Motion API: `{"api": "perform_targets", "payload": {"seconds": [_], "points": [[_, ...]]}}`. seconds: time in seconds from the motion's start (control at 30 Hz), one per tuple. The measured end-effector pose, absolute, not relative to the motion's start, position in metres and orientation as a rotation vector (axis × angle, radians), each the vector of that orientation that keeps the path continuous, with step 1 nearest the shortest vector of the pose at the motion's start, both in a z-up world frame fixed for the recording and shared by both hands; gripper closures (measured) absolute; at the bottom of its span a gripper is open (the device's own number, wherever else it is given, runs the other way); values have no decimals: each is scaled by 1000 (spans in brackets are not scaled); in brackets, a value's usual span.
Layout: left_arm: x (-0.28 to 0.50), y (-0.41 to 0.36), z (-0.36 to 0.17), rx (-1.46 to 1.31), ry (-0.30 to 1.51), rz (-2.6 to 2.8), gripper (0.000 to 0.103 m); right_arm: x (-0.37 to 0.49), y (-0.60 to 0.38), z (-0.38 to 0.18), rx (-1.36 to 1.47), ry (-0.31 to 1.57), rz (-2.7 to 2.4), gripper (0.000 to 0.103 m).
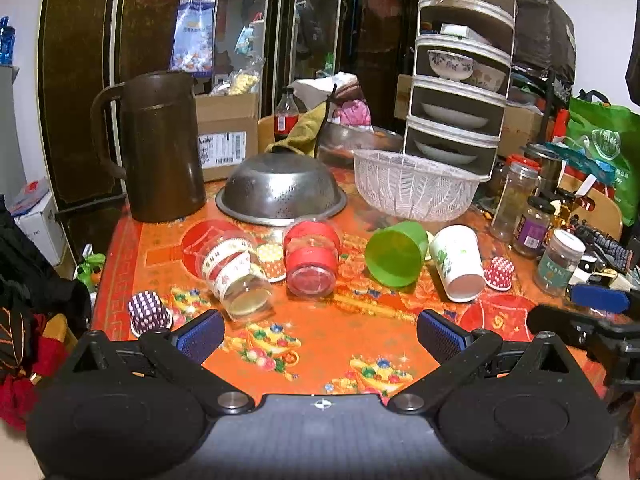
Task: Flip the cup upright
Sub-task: 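Move the left tool to the red-banded cup lying on its side and grasp it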
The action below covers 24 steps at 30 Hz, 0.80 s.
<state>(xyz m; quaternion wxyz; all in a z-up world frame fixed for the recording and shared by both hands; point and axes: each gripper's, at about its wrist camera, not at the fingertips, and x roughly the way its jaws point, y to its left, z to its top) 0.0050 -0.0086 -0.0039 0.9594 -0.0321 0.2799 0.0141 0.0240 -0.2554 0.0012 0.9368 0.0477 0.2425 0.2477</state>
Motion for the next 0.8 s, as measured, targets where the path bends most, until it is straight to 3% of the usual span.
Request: {"api": "perform_targets", "payload": {"seconds": [0.17, 0.37, 0.5, 0.63, 0.8], "points": [[30, -7, 15, -66, 584, -1, 0, 25, -266, -5, 128, 504, 514, 1], [111, -22, 25, -25, 769, -42, 0, 26, -286, -15, 176, 521, 502, 1], [159, -27, 11, -24, 857, -7, 2, 26, -305, -22, 206, 542, 490, 1], [192, -24, -10, -33, 941, 25, 12, 26, -324, -29, 227, 559, 463, 1], [212, -21, -29, -37, 991, 49, 14, 29, -344, -36, 269, 570, 429, 1]]}}
